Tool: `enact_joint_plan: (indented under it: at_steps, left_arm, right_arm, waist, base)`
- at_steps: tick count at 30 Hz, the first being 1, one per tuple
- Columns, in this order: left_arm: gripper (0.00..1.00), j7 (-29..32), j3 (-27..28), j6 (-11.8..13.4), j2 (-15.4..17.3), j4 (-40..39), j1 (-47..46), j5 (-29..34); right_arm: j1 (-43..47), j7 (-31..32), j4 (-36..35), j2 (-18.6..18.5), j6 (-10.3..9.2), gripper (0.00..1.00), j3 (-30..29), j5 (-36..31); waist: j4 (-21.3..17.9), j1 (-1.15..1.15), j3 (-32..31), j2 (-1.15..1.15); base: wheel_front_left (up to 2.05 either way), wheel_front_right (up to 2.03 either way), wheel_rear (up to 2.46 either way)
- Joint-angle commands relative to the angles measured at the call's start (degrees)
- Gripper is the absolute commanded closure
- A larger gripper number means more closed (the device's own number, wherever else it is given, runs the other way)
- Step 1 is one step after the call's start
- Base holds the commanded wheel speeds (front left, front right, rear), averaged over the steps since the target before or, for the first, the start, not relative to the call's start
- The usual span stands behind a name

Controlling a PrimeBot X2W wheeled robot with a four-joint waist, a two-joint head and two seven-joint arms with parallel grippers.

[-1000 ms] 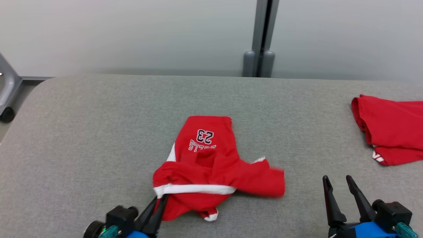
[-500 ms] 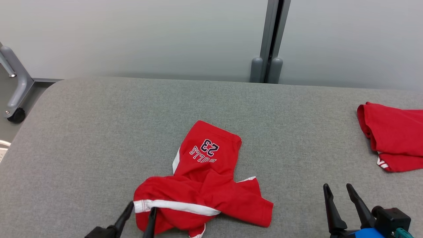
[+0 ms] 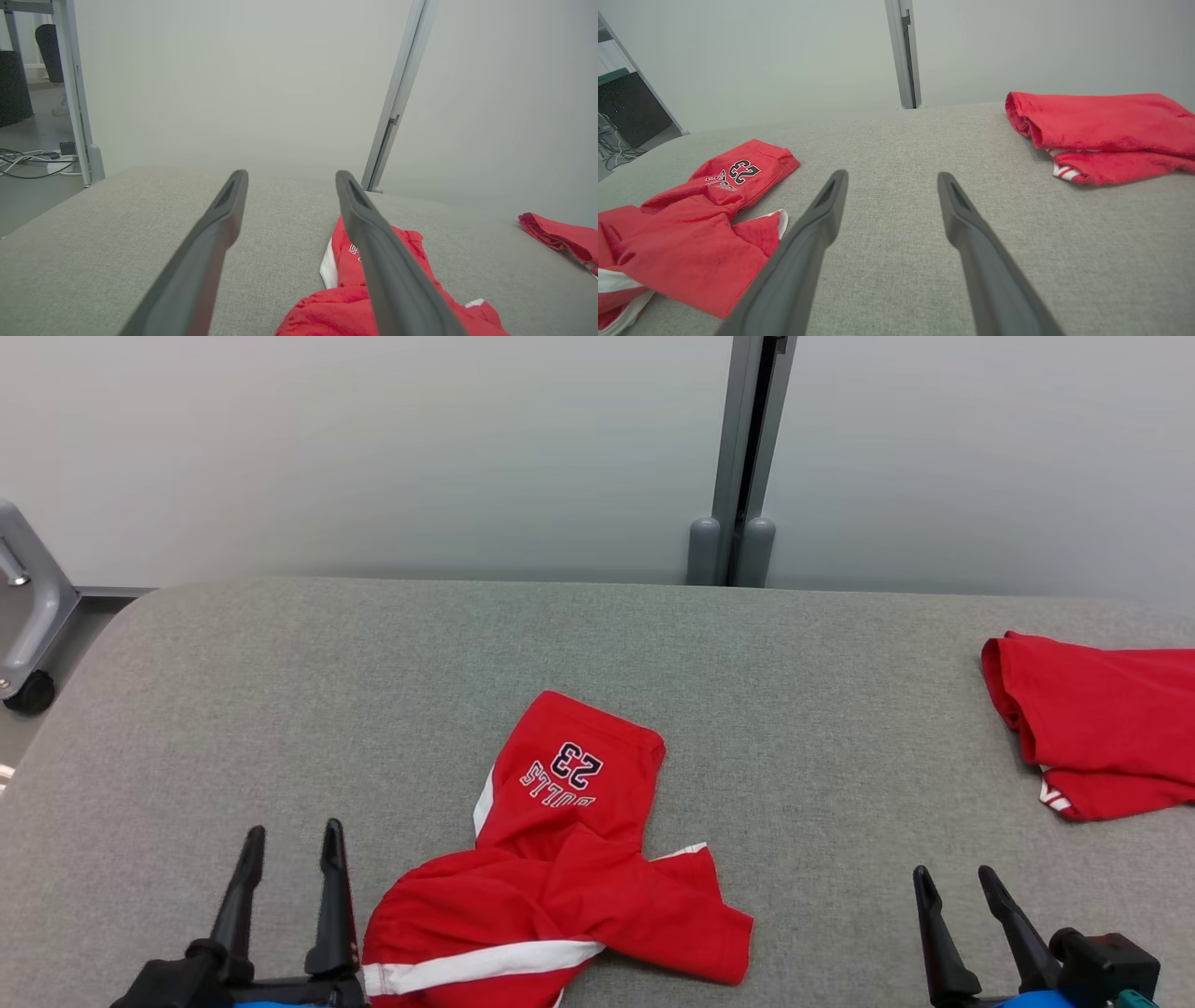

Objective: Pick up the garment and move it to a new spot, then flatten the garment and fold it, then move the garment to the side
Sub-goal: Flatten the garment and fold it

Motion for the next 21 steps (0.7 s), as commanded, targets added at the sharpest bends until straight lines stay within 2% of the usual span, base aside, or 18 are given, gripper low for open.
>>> enact_joint_plan:
  at_steps: [1,4,9,16,21]
  left_arm:
    - [0.0,-0.2,1.9,-0.2,-1.0,0.0,-0.7,0.7]
    - [0.0,-0.2,5.1,-1.2,-3.0,0.7,-1.8,2.4]
    - [0.0,-0.2,8.1,-3.6,-4.7,2.8,-3.0,6.0]
    - [0.0,-0.2,9.9,-5.6,-5.2,5.9,-3.9,9.4]
    - [0.0,-0.2,11.1,-6.7,-5.9,7.0,-4.1,10.7]
  right_arm:
    - [0.6,-0.4,-0.1,-0.1,0.02,0.0,-0.1,0.0]
    - [1.2,-0.4,0.0,-0.1,0.02,0.0,-0.3,0.3]
    - [1.8,-0.6,0.0,-0.1,0.02,0.0,-0.4,0.7]
    - [2.7,-0.5,0.4,-0.1,0.02,0.0,0.1,0.9]
    - [2.4,0.0,0.7,-0.1,0.02,0.0,2.6,0.7]
  waist:
    - [-0.4,0.0,-0.2,0.0]
    - [-1.1,0.0,-0.4,0.0]
    - [-2.3,0.0,-0.3,0.0]
    - [-3.1,0.0,-0.1,0.0]
    - [-3.0,0.0,0.0,0.0]
  base:
    - [0.0,0.0,0.0]
    - [0.0,0.0,0.0]
    - [0.0,0.0,0.0]
    - [0.0,0.0,0.0]
    - [0.0,0.0,0.0]
